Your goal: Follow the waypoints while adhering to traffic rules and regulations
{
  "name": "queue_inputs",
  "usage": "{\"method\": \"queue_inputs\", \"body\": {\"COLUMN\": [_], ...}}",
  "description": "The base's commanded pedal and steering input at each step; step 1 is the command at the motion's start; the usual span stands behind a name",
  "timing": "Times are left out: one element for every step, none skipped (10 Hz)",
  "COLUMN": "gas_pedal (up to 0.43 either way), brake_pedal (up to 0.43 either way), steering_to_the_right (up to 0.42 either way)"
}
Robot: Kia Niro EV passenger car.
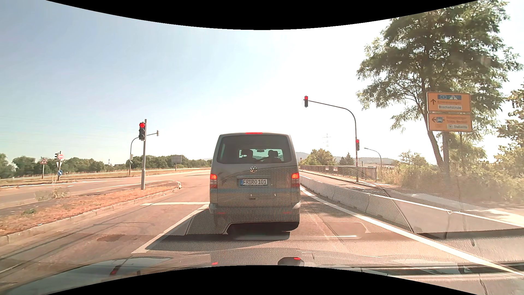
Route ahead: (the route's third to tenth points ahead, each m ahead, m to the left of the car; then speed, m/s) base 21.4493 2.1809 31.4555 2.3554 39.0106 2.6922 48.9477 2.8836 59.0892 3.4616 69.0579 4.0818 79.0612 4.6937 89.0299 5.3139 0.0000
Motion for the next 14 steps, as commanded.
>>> {"method": "queue_inputs", "body": {"gas_pedal": [0.000,0.000,0.000,0.000,0.000,0.000,0.000,0.000,0.000,0.000,0.000,0.000,0.000,0.000], "brake_pedal": [0.201,0.201,0.201,0.201,0.201,0.207,0.201,0.201,0.201,0.201,0.201,0.207,0.207,0.201], "steering_to_the_right": [-0.004,-0.004,-0.004,-0.004,-0.004,-0.004,-0.004,-0.004,-0.004,-0.004,-0.004,-0.004,-0.004,-0.004]}}
